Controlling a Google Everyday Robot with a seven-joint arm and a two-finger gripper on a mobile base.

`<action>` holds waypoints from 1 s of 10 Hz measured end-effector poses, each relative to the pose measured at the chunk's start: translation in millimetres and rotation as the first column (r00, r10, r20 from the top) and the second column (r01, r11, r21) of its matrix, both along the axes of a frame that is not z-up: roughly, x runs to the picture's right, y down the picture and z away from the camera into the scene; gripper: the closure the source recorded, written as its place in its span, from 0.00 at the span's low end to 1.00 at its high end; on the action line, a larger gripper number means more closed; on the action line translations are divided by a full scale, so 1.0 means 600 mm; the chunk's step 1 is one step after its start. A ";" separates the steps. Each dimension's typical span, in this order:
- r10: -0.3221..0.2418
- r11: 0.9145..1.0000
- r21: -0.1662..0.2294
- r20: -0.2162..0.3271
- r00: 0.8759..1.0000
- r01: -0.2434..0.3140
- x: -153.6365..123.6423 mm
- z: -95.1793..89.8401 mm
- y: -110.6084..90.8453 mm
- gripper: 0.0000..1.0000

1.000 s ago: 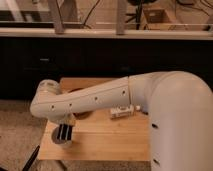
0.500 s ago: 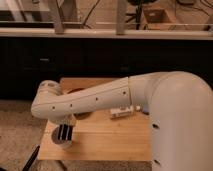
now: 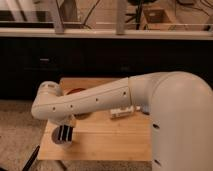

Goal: Place the eraser in the ceramic cup

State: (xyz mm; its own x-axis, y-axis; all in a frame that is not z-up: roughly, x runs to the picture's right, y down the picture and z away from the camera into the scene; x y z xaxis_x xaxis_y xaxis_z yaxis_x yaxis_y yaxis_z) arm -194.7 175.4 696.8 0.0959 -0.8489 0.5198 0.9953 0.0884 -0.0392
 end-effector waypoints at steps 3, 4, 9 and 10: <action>-0.007 1.000 0.001 0.006 1.000 0.007 -0.001 0.000 0.002 0.71; -0.009 1.000 0.002 0.009 1.000 0.009 -0.001 -0.001 0.002 0.71; -0.018 1.000 -0.001 0.020 1.000 0.018 -0.005 0.002 0.004 0.62; -0.021 1.000 -0.002 0.023 1.000 0.021 -0.007 0.004 0.005 0.55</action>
